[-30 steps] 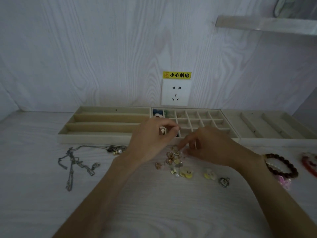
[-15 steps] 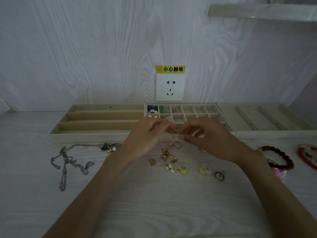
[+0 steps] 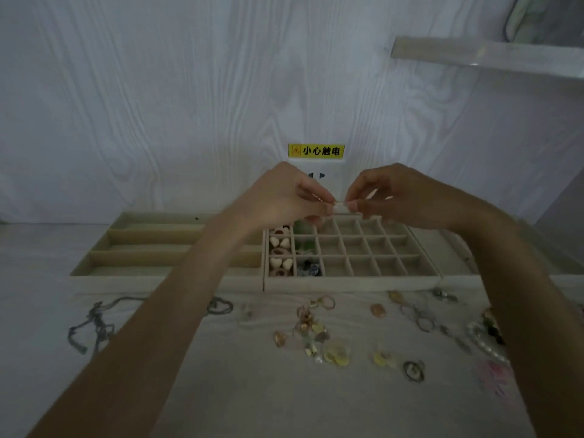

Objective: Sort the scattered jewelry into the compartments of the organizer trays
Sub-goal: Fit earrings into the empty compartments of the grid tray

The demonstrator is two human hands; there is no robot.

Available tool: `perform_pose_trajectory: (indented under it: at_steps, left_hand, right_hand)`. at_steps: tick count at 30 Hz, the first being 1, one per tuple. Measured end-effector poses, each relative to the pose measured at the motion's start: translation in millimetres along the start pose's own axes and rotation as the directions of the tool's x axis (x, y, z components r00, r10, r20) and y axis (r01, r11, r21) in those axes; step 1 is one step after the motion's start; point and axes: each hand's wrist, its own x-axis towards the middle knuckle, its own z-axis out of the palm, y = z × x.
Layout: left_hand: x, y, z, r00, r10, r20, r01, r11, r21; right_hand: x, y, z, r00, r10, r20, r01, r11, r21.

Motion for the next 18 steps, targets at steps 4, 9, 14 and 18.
perform_pose_trajectory:
  at_steps: [4, 9, 14, 18]
  left_hand:
    - [33, -8, 3, 1.000, 0.007, -0.008, -0.007, 1.000, 0.030]
    - [53, -22, 12, 1.000, 0.011, 0.006, -0.011, 0.997, 0.081]
    - [59, -32, 17, 0.999, 0.007, 0.036, -0.012, 0.991, 0.132]
    - [60, -39, 21, 0.997, -0.025, 0.068, 0.019, 0.996, 0.091]
  right_hand:
    - [22, 6, -5, 0.993, 0.113, 0.031, -0.113, 0.993, -0.024]
    - [37, 12, -4, 0.937, 0.312, 0.158, -0.316, 0.949, 0.001]
    - [42, 22, 4, 0.903, 0.399, 0.157, -0.415, 0.905, 0.088]
    - [43, 27, 7, 0.910, 0.405, 0.093, -0.403, 0.914, -0.035]
